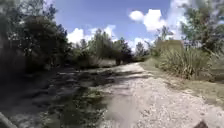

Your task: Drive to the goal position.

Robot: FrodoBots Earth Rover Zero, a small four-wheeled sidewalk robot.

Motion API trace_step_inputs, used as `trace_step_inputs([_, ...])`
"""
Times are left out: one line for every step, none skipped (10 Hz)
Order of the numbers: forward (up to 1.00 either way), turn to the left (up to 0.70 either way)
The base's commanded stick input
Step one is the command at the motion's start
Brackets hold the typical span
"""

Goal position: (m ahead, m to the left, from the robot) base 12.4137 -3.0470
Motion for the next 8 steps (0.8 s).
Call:
trace_step_inputs([0.85, 0.00])
trace_step_inputs([0.85, 0.00])
trace_step_inputs([0.85, 0.00])
trace_step_inputs([0.85, 0.00])
trace_step_inputs([0.85, 0.00])
trace_step_inputs([0.85, 0.00])
trace_step_inputs([0.85, 0.00])
trace_step_inputs([0.85, 0.00])
